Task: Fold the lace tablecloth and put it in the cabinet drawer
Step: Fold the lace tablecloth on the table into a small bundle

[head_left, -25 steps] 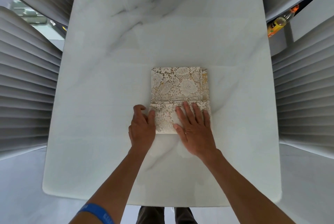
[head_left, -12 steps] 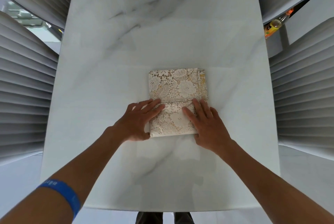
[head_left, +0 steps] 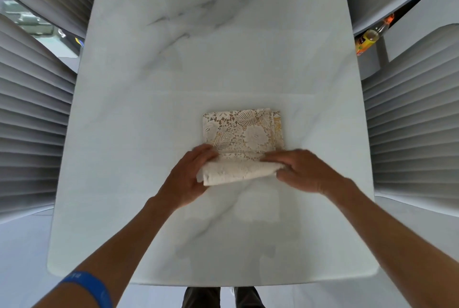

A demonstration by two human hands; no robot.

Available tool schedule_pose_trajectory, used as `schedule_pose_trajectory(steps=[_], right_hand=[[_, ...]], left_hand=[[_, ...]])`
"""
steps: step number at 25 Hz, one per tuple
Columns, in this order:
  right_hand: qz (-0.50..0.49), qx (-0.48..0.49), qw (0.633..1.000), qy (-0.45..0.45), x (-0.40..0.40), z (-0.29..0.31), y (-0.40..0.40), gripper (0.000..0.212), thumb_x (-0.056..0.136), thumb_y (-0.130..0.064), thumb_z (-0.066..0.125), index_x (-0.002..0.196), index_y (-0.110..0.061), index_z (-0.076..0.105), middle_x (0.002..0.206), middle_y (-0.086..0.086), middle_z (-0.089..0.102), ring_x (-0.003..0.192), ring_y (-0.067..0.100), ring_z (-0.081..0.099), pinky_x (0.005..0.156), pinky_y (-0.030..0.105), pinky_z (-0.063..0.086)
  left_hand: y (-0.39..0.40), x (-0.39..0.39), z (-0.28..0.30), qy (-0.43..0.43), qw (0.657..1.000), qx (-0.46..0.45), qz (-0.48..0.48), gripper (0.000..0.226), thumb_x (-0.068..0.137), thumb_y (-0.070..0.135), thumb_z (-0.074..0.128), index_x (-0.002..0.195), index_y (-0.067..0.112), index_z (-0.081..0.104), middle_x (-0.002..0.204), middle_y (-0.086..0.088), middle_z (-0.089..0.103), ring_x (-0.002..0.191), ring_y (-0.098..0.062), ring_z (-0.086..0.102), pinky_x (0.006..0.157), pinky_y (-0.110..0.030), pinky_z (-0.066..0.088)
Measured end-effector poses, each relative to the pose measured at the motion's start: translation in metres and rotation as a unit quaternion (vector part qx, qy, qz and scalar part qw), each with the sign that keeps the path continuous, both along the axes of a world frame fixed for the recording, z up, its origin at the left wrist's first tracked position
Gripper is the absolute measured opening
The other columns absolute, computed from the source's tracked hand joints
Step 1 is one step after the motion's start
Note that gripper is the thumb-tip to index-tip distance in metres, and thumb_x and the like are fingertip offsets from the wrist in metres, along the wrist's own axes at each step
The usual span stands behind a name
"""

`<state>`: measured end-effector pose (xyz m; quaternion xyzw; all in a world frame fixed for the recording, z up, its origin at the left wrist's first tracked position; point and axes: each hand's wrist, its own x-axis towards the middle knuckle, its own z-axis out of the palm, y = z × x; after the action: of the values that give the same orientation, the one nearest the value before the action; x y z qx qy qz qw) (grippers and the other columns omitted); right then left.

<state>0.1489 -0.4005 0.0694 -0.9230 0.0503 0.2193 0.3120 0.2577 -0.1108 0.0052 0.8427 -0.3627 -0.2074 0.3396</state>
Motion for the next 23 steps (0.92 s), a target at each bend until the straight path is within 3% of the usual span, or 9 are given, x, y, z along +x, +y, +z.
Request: schedule_pose_trajectory(steps=[2, 3, 5, 7, 10, 13, 16, 20, 23], right_hand=[[-0.068, 0.048, 0.997, 0.004, 0.023, 0.007, -0.016, 0.032, 0.073, -0.051, 0.053, 0.100, -0.043, 0.069, 0.082, -0.018, 0.072, 0.069, -0.004, 0.063, 0.061, 0.020, 0.048], [-0.118, 0.073, 0.990, -0.014, 0.033, 0.008, -0.024, 0.024, 0.072, -0.054, 0.059, 0.089, -0.041, 0.070, 0.073, -0.019, 0.069, 0.063, -0.005, 0.060, 0.057, 0.018, 0.045], [-0.248, 0.199, 0.946, -0.054, 0.048, 0.002, -0.035, 0.021, 0.072, -0.047, 0.077, 0.085, -0.031, 0.072, 0.073, -0.015, 0.072, 0.066, -0.003, 0.064, 0.057, 0.014, 0.047], [-0.354, 0.336, 0.872, -0.042, 0.052, -0.008, -0.040, 0.028, 0.069, -0.034, 0.083, 0.093, -0.024, 0.071, 0.084, -0.005, 0.076, 0.078, 0.009, 0.072, 0.061, 0.018, 0.053], [-0.409, 0.360, 0.838, -0.016, 0.048, -0.029, -0.033, 0.027, 0.076, -0.016, 0.079, 0.100, -0.017, 0.066, 0.089, -0.002, 0.076, 0.082, 0.014, 0.072, 0.072, 0.031, 0.054], [-0.423, 0.235, 0.871, -0.085, 0.052, -0.042, -0.021, 0.017, 0.088, -0.022, 0.069, 0.102, -0.017, 0.061, 0.094, 0.003, 0.070, 0.082, 0.022, 0.070, 0.075, 0.042, 0.056], [-0.378, 0.056, 0.913, -0.142, 0.062, -0.044, -0.008, 0.021, 0.095, -0.038, 0.056, 0.105, -0.020, 0.053, 0.092, -0.004, 0.066, 0.081, 0.026, 0.066, 0.074, 0.040, 0.052], [-0.406, -0.057, 0.902, -0.136, 0.072, -0.043, 0.005, 0.024, 0.098, -0.037, 0.049, 0.107, -0.015, 0.050, 0.091, 0.001, 0.066, 0.085, 0.033, 0.064, 0.073, 0.038, 0.044], [-0.286, -0.236, 0.900, -0.228, 0.082, -0.039, 0.024, 0.030, 0.097, -0.024, 0.050, 0.123, -0.010, 0.052, 0.121, 0.015, 0.061, 0.108, 0.038, 0.059, 0.088, 0.046, 0.045]], left_hand=[[-0.010, 0.004, 0.005, 0.102, 0.989, -0.039, 0.103, 0.043, 0.079, 0.042, 0.074, 0.118, 0.031, 0.059, 0.122, 0.013, 0.062, 0.109, 0.000, 0.058, 0.087, -0.019, 0.049], [-0.014, 0.008, 0.008, 0.138, 0.979, -0.037, 0.147, 0.036, 0.081, 0.049, 0.069, 0.112, 0.032, 0.061, 0.112, 0.013, 0.067, 0.102, -0.001, 0.061, 0.082, -0.021, 0.050], [-0.024, 0.018, 0.010, 0.167, 0.961, -0.029, 0.217, 0.032, 0.086, 0.054, 0.060, 0.103, 0.027, 0.065, 0.100, 0.007, 0.072, 0.095, -0.010, 0.065, 0.081, -0.031, 0.050], [-0.035, 0.027, 0.012, 0.196, 0.940, -0.041, 0.276, 0.029, 0.091, 0.050, 0.057, 0.094, 0.023, 0.064, 0.091, 0.005, 0.072, 0.086, -0.013, 0.066, 0.078, -0.034, 0.048], [-0.050, 0.034, 0.014, 0.219, 0.924, -0.036, 0.312, 0.034, 0.095, 0.047, 0.053, 0.084, 0.015, 0.060, 0.082, 0.002, 0.065, 0.074, -0.015, 0.058, 0.071, -0.033, 0.043], [-0.056, 0.032, 0.011, 0.185, 0.925, -0.010, 0.331, 0.034, 0.097, 0.044, 0.049, 0.079, 0.017, 0.056, 0.084, -0.005, 0.057, 0.075, -0.021, 0.053, 0.071, -0.036, 0.042], [-0.061, 0.033, 0.012, 0.164, 0.922, 0.009, 0.350, 0.035, 0.100, 0.040, 0.044, 0.073, 0.019, 0.047, 0.066, 0.006, 0.048, 0.068, -0.022, 0.046, 0.069, -0.038, 0.039], [-0.072, 0.036, 0.015, 0.109, 0.927, 0.073, 0.352, 0.034, 0.102, 0.038, 0.038, 0.079, 0.015, 0.048, 0.071, -0.002, 0.057, 0.077, -0.031, 0.054, 0.079, -0.044, 0.044], [-0.076, 0.037, 0.013, 0.085, 0.923, 0.095, 0.363, 0.031, 0.103, 0.034, 0.034, 0.081, 0.016, 0.046, 0.080, -0.010, 0.062, 0.085, -0.036, 0.056, 0.085, -0.046, 0.043]])
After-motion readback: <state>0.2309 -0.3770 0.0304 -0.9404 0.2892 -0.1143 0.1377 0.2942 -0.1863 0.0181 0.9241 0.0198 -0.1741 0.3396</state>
